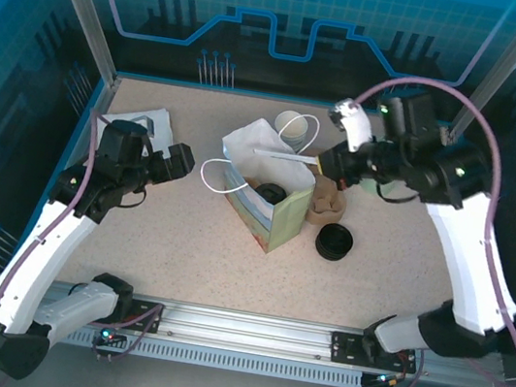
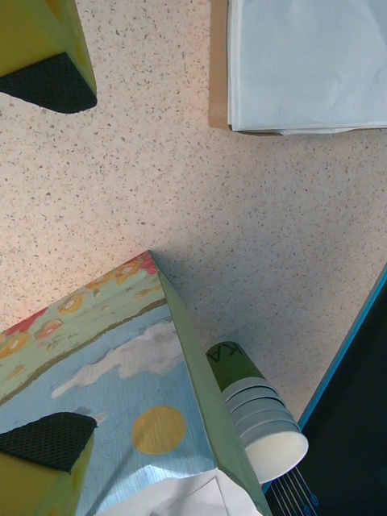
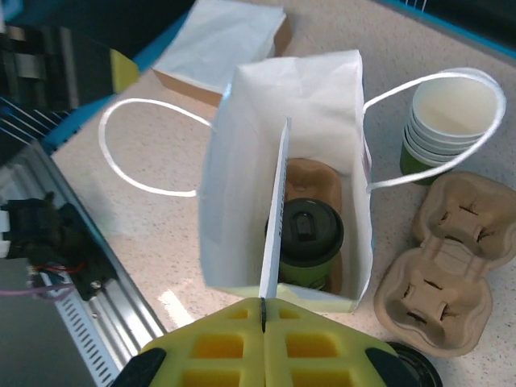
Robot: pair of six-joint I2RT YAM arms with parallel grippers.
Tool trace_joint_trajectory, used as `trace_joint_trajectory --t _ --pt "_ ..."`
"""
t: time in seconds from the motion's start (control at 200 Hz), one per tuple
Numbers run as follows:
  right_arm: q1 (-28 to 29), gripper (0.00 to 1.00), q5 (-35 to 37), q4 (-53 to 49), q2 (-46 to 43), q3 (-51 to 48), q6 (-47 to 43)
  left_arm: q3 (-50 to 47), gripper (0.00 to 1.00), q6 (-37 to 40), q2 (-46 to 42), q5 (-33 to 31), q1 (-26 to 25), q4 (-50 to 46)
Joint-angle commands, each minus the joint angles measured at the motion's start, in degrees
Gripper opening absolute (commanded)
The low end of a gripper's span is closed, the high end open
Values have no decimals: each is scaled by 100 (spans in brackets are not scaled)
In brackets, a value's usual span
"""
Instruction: Pack the takeout coffee
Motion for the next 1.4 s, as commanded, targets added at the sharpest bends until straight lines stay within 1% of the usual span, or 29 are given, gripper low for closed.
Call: trace_joint_trajectory --t 0.0,0.295,0.59,0.625,0.69,0.75,0.82,0.875,0.946,1.026,1.121,1.221,1.346,1.391 --pt "266 6 581 -193 471 428 -88 -51 99 13 -118 -77 45 -135" --pt "698 7 629 -446 1929 1436 -335 -67 99 94 -159 -150 44 -183" --pt "850 10 617 -475 2906 2134 -433 -77 99 102 -163 -130 45 -152" --pt "844 13 602 -491 2996 2229 -438 -68 99 110 -162 -122 45 -150" --pt "837 20 623 -478 3148 2424 -451 -48 99 125 -140 -86 49 -153" --pt "826 29 650 -472 3255 2661 -451 -19 99 129 -107 -77 44 -181" --pt "783 34 693 -465 3321 2971 -429 17 99 129 -87 -78 44 -205" --pt "743 36 717 -463 3288 3134 -400 44 99 116 -63 -77 45 -227" --pt "679 40 764 -412 3125 3187 -363 80 99 95 -41 -89 53 -251" --pt "602 44 805 -332 2816 3082 -334 132 99 78 18 -90 70 -292" --pt "515 48 968 -231 2314 2800 -313 252 99 94 135 -12 223 -414" --pt "385 55 1078 -8 1641 2266 -278 375 99 183 282 304 620 -526" --pt "191 65 1128 537 625 1154 -174 422 99 402 584 827 1295 -542" --pt "112 69 1097 766 260 718 -108 452 99 551 751 941 1460 -556"
